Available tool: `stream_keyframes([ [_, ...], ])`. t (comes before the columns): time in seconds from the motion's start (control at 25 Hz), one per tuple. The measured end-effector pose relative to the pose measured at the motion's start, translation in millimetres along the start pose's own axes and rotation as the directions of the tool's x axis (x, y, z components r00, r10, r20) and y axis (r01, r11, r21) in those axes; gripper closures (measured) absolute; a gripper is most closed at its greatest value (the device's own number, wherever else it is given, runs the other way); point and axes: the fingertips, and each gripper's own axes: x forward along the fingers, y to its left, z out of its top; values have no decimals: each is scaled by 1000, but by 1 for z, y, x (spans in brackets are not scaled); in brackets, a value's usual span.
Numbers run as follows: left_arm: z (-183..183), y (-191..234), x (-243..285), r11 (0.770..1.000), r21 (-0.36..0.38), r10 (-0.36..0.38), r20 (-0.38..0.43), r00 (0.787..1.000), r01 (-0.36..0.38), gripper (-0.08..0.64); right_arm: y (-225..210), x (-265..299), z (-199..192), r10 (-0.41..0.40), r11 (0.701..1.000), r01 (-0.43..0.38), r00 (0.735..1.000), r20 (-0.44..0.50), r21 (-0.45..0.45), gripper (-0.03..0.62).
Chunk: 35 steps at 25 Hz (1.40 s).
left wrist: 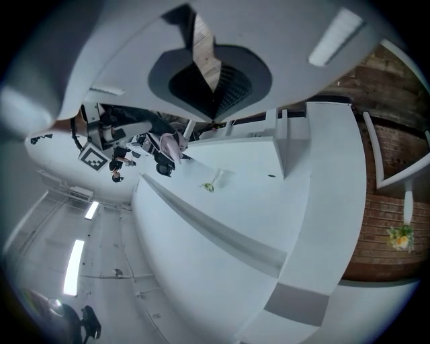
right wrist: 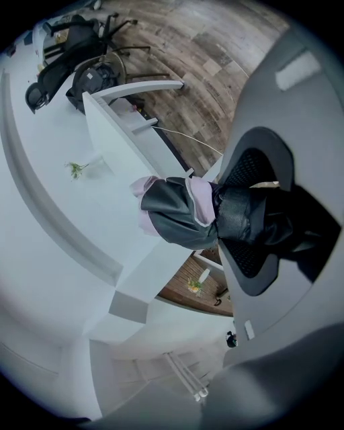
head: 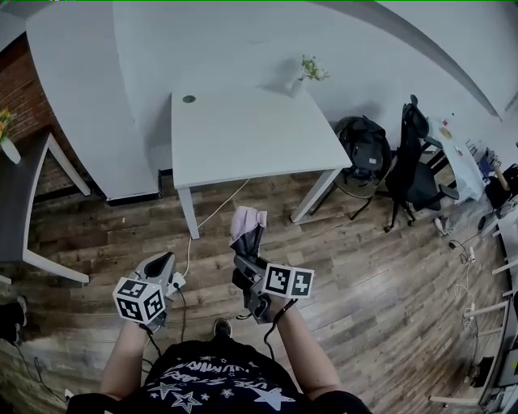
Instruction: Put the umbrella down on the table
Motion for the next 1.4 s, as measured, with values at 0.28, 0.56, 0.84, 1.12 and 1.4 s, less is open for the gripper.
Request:
stream_keyframes([
  [0.28, 18, 2, 18, 1000, -11, 20, 22, 1000, -19, 557, -6, 21, 38, 16, 1000, -16, 1000, 4, 3, 344],
  [0.56, 33, 39, 42, 997, -52, 50, 23, 998, -49, 557, 1, 68, 63, 18, 1000, -17, 999, -40, 9, 344],
  [0.84, 73, 86, 105, 999, -38, 36, 40, 999, -34, 557, 4, 136, 118, 1, 999, -3, 998, -67, -35, 344],
  [1.12, 111, 132, 167, 999, -38, 17, 16, 1000, -17, 557, 1, 213, 182, -45, 996, 39, 996, -80, -76, 344],
  [1.4, 133, 169, 212, 999, -47, 10, 3, 1000, -10, 557, -12, 271, 212, -94, 992, 83, 989, -112, -93, 344],
])
